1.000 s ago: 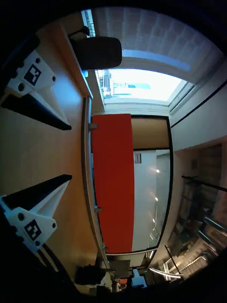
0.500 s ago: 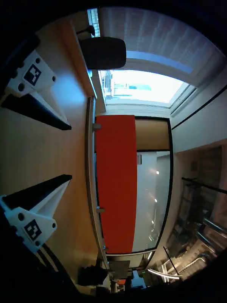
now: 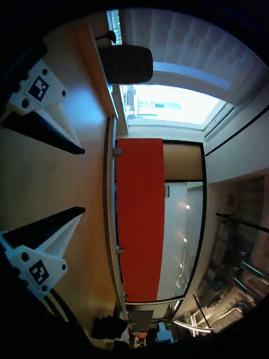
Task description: Fold towel
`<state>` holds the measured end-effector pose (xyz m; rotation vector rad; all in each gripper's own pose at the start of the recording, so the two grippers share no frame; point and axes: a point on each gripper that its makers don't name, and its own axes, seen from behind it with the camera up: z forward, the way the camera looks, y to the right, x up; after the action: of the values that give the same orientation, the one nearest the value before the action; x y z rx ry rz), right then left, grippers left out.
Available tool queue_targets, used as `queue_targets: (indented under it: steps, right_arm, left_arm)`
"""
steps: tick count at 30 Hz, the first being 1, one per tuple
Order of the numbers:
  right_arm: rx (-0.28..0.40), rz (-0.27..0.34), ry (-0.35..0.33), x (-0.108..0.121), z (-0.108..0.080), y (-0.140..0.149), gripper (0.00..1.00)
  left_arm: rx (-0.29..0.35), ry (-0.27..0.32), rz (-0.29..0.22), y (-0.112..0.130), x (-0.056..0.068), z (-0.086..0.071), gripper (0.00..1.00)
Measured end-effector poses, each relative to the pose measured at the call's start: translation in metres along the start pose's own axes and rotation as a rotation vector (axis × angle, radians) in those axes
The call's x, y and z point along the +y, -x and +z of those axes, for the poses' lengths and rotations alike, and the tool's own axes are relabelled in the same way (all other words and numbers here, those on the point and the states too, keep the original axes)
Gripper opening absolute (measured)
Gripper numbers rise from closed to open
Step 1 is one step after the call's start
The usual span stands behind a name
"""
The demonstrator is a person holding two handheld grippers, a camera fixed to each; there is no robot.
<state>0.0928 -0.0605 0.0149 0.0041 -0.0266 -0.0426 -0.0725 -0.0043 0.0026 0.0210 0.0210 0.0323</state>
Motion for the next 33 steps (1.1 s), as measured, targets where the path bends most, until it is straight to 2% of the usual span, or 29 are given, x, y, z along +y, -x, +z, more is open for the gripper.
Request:
queue_targets:
  steps: [9,18,33]
  right_arm:
    - [0.013,-0.006,0.005,0.004,0.000,0.001,1.00]
    - [0.014,0.000,0.017,0.016,0.001,0.016,1.00]
    - [0.011,0.064,0.030,0.047,-0.003,0.078,1.00]
  left_arm:
    - [0.001,0.000,0.000,0.000,0.000,0.000,0.86]
    - [0.001,0.000,0.001,0.000,0.000,0.000,0.86]
    - [0.001,0.000,0.001,0.000,0.001,-0.001,0.86]
